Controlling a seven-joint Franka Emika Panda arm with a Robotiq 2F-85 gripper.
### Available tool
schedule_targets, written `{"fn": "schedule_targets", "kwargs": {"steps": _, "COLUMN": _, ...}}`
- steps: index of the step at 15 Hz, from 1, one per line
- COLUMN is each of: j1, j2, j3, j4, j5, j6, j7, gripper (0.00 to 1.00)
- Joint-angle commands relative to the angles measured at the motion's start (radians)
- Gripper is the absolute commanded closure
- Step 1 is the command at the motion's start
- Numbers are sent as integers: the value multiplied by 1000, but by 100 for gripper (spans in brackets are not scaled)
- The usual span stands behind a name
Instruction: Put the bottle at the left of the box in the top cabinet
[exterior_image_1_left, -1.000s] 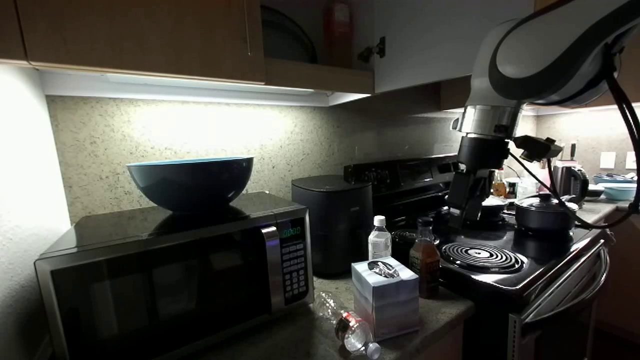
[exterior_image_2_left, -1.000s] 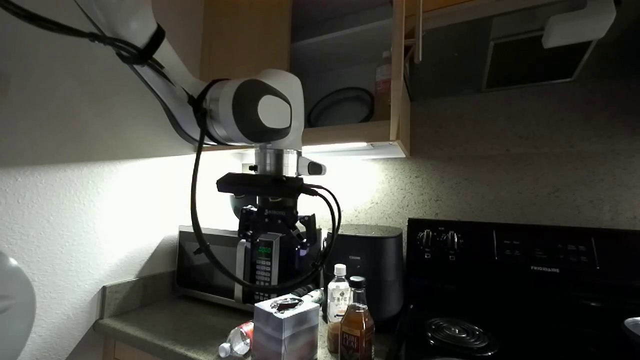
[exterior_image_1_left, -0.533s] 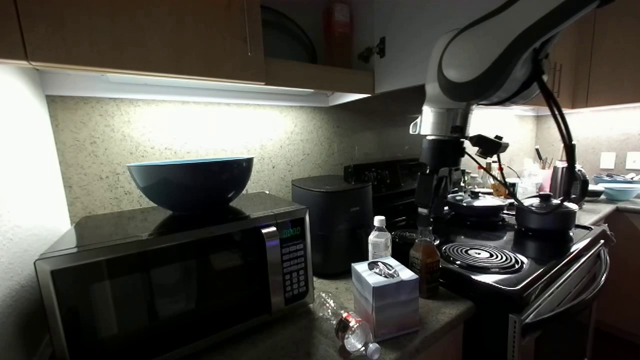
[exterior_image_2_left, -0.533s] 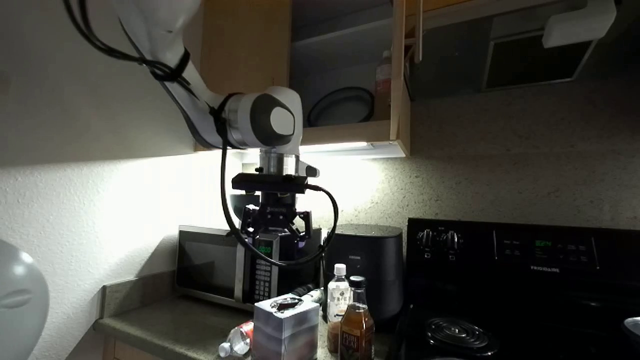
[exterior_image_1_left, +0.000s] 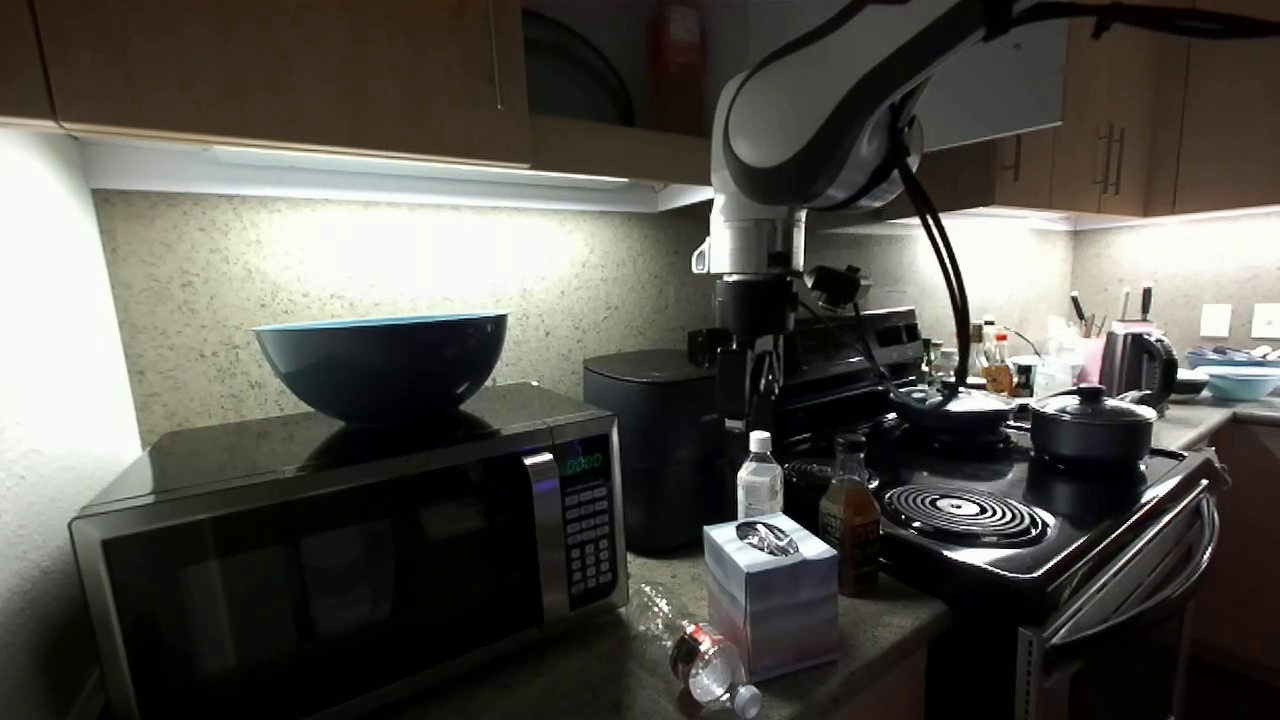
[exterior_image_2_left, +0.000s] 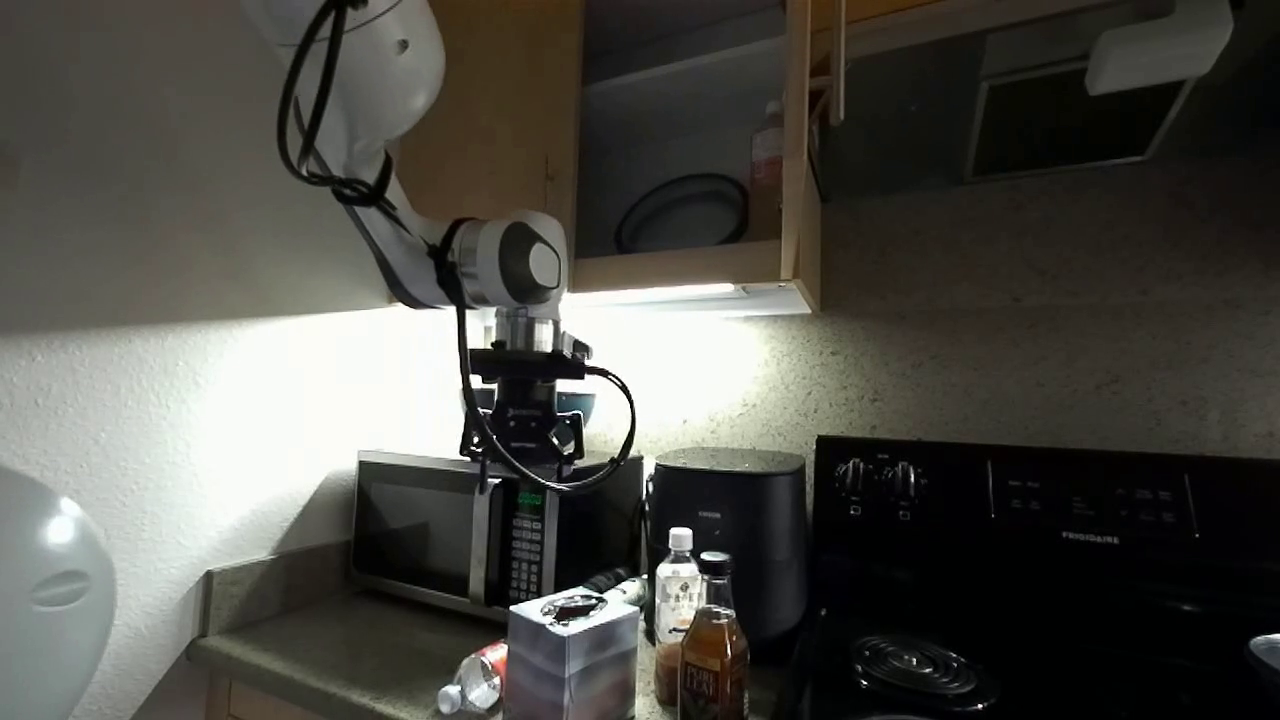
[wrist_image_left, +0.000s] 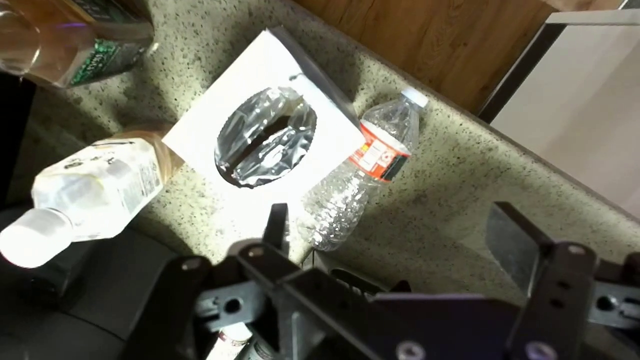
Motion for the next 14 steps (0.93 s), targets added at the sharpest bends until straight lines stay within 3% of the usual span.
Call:
{"fn": "schedule_targets", "kwargs": {"steps": 1, "j1": -16, "j2": 3, "j3": 15, "j4": 6, "j5": 0, "j6": -5, "j7": -3, "gripper": 0}}
{"fn": "schedule_targets", "kwargs": {"steps": 4, "j1": -13, "j2": -6, "j3": 18, "j4": -4, "j5": 3, "j6": -3, "j7": -22, "gripper": 0}}
{"fn": "schedule_targets", "kwargs": {"steps": 7, "j1": 10, "j2": 26, "j3": 44, "j4": 28, "j5": 118, "j6": -28, "j7": 28, "gripper": 0}}
{"fn": "schedule_targets", "kwargs": {"steps": 11, "j1": 32, "j2": 85, "j3": 93, "j4": 61, "j5": 212, "j6": -12, "j7": 167, "gripper": 0}}
{"fn": "schedule_targets", "kwargs": {"steps": 14, "j1": 43, "j2": 136, "j3": 119, "j4": 77, "j5": 223, "j6": -6, "j7": 246, "gripper": 0}}
